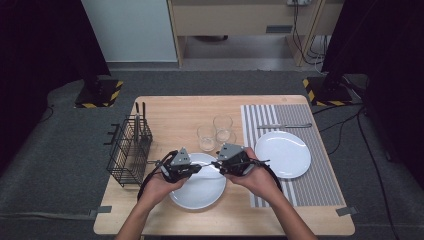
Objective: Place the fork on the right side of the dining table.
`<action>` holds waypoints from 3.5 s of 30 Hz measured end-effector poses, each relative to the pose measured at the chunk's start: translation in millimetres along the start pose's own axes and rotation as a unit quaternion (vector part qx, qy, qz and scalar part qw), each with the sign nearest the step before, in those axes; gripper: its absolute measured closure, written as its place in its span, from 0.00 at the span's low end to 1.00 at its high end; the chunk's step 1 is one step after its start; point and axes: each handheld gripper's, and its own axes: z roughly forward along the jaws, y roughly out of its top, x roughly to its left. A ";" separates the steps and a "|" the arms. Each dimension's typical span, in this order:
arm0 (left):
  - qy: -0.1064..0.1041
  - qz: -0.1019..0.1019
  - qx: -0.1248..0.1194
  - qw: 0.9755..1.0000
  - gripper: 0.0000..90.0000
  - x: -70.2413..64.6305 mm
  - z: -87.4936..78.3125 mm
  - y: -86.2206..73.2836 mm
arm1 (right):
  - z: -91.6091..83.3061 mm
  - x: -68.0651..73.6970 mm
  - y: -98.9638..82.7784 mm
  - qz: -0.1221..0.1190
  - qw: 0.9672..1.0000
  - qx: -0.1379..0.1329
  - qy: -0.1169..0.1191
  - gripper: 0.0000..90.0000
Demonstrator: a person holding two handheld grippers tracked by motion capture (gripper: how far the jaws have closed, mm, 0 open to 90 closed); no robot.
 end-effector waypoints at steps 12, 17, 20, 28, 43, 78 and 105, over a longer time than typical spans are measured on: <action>0.005 0.002 0.004 1.000 0.96 0.0 -0.1 0.3 | 13.4 8.8 3.4 -0.018 1.000 0.013 0.008 0.65; 0.004 0.004 0.006 1.000 0.96 -1.3 0.8 0.9 | 18.5 12.0 3.6 -0.028 0.999 0.020 0.014 0.66; 0.005 0.007 0.009 1.000 0.96 -2.8 2.6 1.2 | 21.4 14.5 2.8 -0.037 0.999 0.027 0.021 0.67; 0.004 0.004 0.011 1.000 0.95 -2.9 3.1 1.2 | 24.9 16.9 0.6 -0.045 0.998 0.030 0.018 0.69; 0.005 0.012 0.010 1.000 0.94 -2.7 1.1 2.1 | 27.5 19.1 -1.0 -0.055 0.998 0.031 0.024 0.76; 0.010 0.019 0.018 1.000 0.90 -3.5 1.2 1.5 | 29.8 19.3 -3.2 -0.053 0.997 0.033 0.055 0.87; 0.010 0.005 0.010 1.000 0.84 -0.9 1.5 0.4 | 28.9 17.8 -1.9 -0.046 0.995 0.042 0.079 0.95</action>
